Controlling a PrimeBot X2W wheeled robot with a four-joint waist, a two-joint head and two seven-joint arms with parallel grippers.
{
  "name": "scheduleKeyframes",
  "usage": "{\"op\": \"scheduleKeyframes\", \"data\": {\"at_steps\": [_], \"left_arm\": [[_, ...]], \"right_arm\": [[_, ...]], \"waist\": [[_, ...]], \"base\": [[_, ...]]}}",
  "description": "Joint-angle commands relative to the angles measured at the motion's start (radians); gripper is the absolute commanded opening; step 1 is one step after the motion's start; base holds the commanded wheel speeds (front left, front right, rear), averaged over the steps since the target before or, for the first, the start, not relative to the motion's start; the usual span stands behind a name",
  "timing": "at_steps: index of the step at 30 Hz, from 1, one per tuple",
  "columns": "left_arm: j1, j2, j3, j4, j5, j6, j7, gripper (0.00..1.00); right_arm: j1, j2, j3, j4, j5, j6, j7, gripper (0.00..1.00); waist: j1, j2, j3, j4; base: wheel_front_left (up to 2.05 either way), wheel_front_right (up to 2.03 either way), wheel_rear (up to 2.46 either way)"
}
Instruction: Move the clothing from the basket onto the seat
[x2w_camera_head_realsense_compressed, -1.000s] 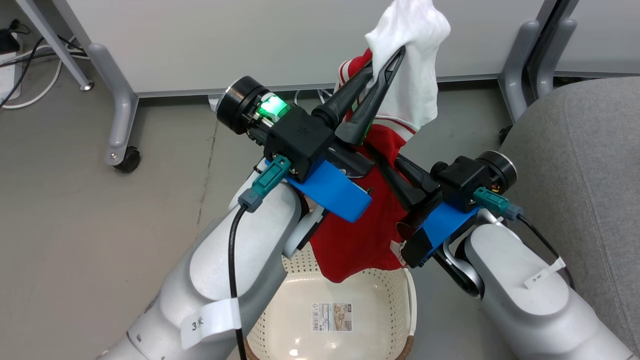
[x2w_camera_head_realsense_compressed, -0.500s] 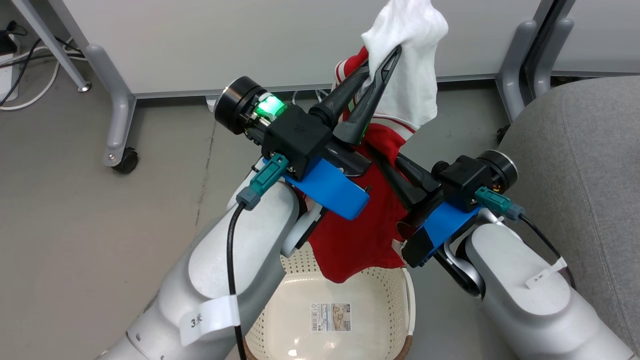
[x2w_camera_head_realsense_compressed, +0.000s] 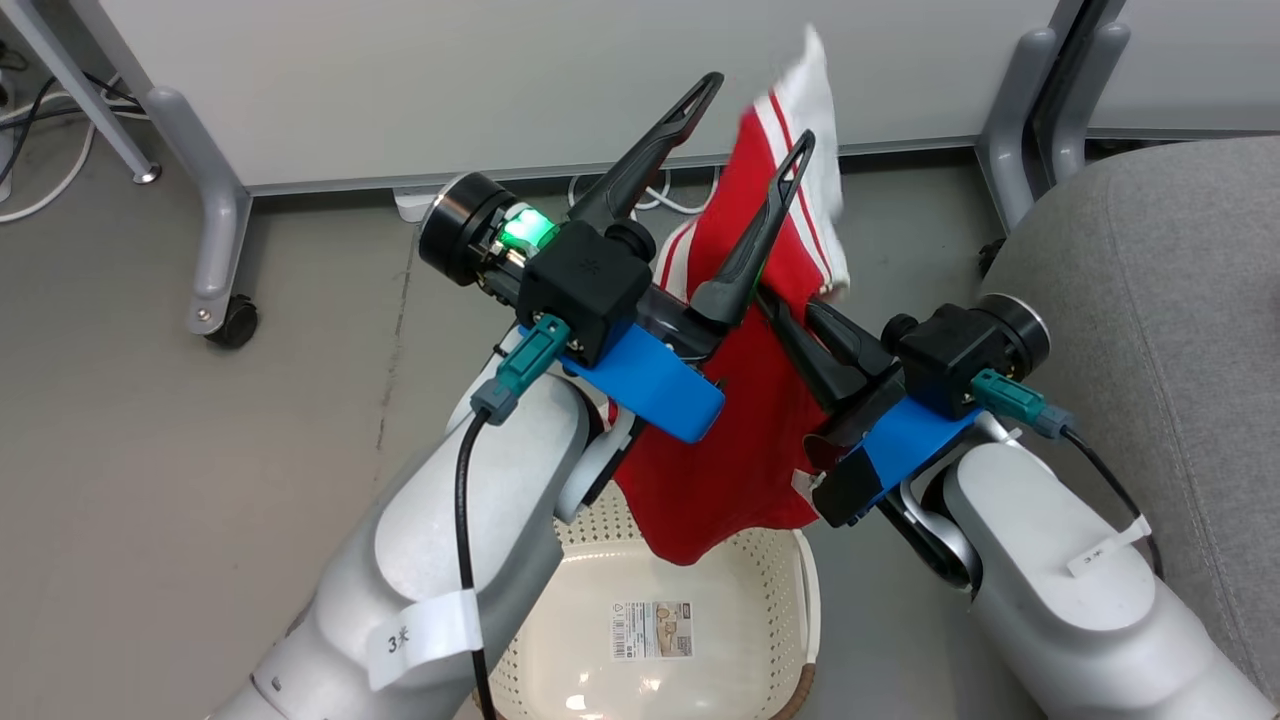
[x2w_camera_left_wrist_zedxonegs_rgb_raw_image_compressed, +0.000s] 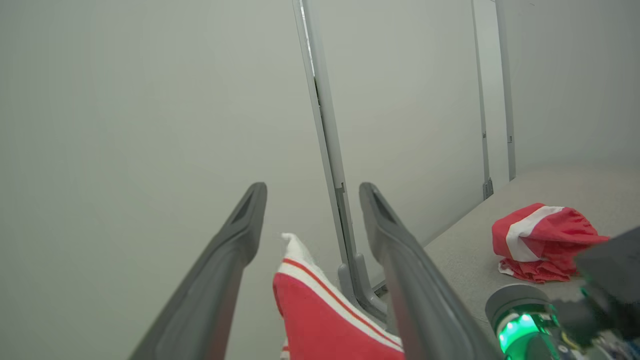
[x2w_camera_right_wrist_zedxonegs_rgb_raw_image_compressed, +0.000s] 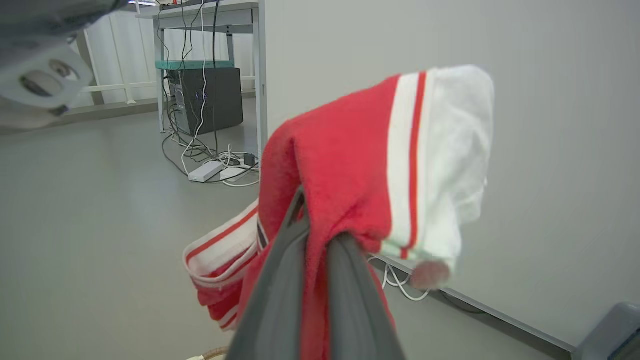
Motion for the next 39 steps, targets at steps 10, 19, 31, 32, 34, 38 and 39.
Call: {"op": "scheduleKeyframes", "data": {"at_steps": [10,19,31,32,34,38,39], "left_arm": [[0.012,-0.001,0.007,0.01,0.026,-0.009,-0.005,1.0],[0.002,0.003,-0.005,0.023,0.048,-0.022,-0.005,1.0],[-0.013,0.022,-0.035,0.05,0.069,-0.036,-0.005,1.0],[-0.014,0.022,-0.04,0.052,0.071,-0.038,-0.005,1.0],[-0.016,0.024,-0.049,0.056,0.071,-0.04,-0.005,1.0],[-0.018,0.027,-0.062,0.064,0.071,-0.043,-0.005,1.0],[-0.02,0.027,-0.067,0.066,0.07,-0.044,-0.005,1.0]], "right_arm": [[0.025,-0.005,-0.066,-0.043,-0.023,0.0,-0.001,0.0],[0.05,0.0,-0.16,-0.094,-0.047,0.0,-0.001,0.0],[0.113,0.013,-0.337,-0.162,-0.077,0.0,-0.001,0.0],[0.12,0.013,-0.351,-0.167,-0.079,0.0,-0.001,0.0],[0.136,0.016,-0.377,-0.177,-0.083,0.0,-0.001,0.0],[0.163,0.023,-0.426,-0.194,-0.089,0.0,-0.001,0.0],[0.167,0.024,-0.438,-0.197,-0.088,0.0,-0.001,0.0]], "waist": [[0.0,0.0,0.039,-0.05],[0.0,0.0,0.089,-0.133],[0.0,0.0,0.151,-0.251],[0.0,0.0,0.156,-0.259],[0.0,0.0,0.164,-0.276],[0.0,0.0,0.178,-0.309],[0.0,0.0,0.182,-0.316]], "base": [[0.0,0.0,0.0],[0.0,0.0,0.0],[0.0,0.0,0.0],[0.0,0.0,0.0],[0.0,0.0,0.0],[0.0,0.0,0.0],[0.0,0.0,0.0]]}}
